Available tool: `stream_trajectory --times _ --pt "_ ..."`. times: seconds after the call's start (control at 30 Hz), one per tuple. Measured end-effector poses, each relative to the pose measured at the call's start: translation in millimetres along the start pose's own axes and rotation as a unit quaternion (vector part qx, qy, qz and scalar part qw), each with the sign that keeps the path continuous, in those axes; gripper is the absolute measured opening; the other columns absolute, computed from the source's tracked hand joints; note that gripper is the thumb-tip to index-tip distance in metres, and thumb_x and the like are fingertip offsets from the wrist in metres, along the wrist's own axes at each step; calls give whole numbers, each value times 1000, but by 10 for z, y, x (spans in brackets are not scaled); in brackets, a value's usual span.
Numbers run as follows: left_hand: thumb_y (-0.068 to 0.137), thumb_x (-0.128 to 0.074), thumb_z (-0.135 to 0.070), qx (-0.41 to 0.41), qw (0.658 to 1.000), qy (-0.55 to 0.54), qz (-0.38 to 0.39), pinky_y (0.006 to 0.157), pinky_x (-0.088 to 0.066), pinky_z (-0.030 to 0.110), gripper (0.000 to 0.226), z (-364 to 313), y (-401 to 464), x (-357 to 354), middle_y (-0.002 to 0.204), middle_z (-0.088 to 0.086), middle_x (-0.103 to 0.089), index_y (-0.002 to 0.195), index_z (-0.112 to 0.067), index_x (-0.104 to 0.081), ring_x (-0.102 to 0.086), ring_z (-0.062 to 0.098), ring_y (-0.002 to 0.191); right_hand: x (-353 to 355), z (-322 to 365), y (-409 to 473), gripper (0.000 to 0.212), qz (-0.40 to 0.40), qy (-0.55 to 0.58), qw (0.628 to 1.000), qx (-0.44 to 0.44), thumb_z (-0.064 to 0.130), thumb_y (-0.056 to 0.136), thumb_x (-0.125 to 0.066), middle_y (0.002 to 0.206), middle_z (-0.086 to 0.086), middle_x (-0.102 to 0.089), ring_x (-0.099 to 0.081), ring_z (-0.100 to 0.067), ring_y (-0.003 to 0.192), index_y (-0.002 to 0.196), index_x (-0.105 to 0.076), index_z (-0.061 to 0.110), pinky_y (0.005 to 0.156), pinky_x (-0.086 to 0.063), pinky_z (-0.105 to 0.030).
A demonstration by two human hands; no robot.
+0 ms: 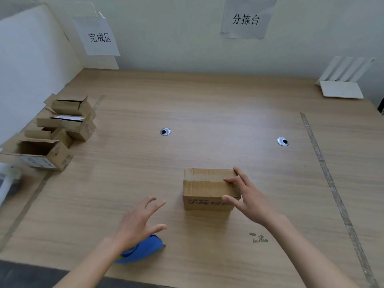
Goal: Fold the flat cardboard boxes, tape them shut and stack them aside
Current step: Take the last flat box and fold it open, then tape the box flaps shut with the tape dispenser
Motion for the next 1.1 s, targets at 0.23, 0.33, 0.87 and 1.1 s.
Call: stream_trajectory --times 0.23,0.33,0.87,1.1 --pt "73 -47 -89 9 994 92 -54 74 -44 25 78 154 -607 -220 109 -10 -59 135 -42 -60 -62 10 85 -41 57 -70 58 -32 -23 999 -4 84 85 -41 159 42 12 -48 -4 133 137 -31 59 78 -52 -37" --pt "71 -50 -88 12 991 117 -65 66 -44 25 82 206 -813 -315 93 -11 -53 137 -40 -58 -56 10 75 -50 100 -83 58 -40 -40 998 -9 82 86 -41 161 40 10 -49 -5 131 138 -31 57 74 -49 -33" --pt "75 -51 -73 84 990 -109 -34 69 -51 23 67 311 -597 116 105 -34 -66 139 -65 -36 -65 -1 85 146 690 -86 18 -192 -55 975 101 1 93 -69 117 -4 -66 -60 -28 106 106 -77 10 72 -56 -37" --pt "77 -64 -59 -6 982 -171 -79 73 -56 29 61 -150 -164 900 111 -35 -64 134 -64 -45 -66 3 88 -47 845 114 34 -43 72 995 56 -9 88 -57 104 4 -67 -64 -14 91 101 -78 13 79 -50 -25"
Point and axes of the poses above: each hand's wrist, its own y-axis towards the middle knuckle, its own x-axis out of the back of the hand, z = x × y, the point moved 8 cm from there along y, towards the middle knuckle
